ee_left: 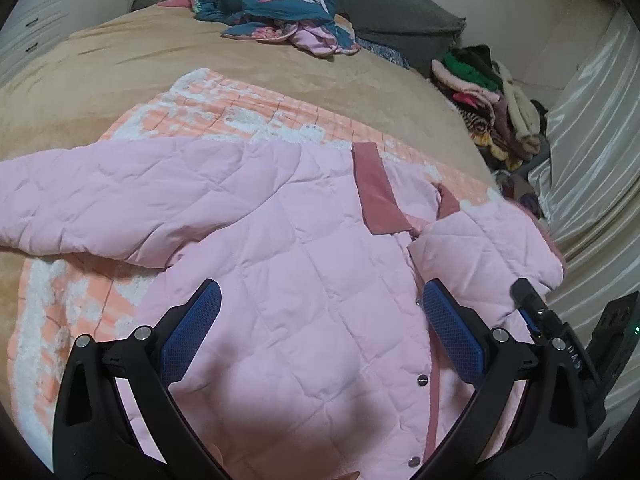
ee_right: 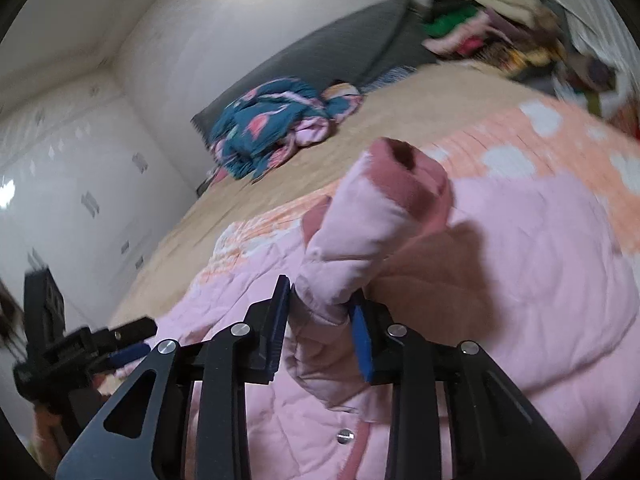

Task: Fold large clothes
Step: 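Fold the held sleeve across the jacket front with the right tool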

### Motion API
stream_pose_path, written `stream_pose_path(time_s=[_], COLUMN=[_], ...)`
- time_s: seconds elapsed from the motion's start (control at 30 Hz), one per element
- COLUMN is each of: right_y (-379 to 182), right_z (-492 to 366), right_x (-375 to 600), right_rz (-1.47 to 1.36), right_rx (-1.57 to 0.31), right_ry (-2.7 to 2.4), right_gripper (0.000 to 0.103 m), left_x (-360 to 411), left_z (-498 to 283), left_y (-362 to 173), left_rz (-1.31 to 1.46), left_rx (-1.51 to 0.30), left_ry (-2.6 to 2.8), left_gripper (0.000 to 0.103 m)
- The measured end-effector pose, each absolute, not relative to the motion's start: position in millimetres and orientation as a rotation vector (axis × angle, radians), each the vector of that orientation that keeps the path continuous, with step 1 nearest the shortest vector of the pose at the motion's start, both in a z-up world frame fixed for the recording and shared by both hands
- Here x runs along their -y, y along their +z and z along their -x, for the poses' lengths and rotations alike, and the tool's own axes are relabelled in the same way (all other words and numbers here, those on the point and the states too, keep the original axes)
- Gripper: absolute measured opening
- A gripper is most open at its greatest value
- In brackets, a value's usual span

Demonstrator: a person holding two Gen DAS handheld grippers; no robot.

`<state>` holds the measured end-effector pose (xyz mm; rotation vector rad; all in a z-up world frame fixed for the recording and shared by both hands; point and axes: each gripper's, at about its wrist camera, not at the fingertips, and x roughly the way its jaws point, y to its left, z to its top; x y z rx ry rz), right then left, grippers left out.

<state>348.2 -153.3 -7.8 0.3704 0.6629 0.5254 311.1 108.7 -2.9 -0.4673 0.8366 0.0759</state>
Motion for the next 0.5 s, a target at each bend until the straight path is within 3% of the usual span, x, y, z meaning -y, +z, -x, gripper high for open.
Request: stream_pose_path(time_s=[0.33, 0.5], right_y=[-17.4, -30.6], right_z=[-341.1, -328.3], right_x=[79.2, 68.4], right_rz=[-0.220, -0.226], right_rx=[-0.713, -0.761], right_ry=[0.645, 0.667], right_gripper=[0.025, 0.033], left_x=[-137.2, -137.8], left_z=[-299.0, -300.7], left_y=[-1.6, -9.5], left_rz=[0.570, 0.581], left_rx=[-0.800, -0.814], left_ry=[0.071, 0.062], left_gripper=[0.095, 0.095])
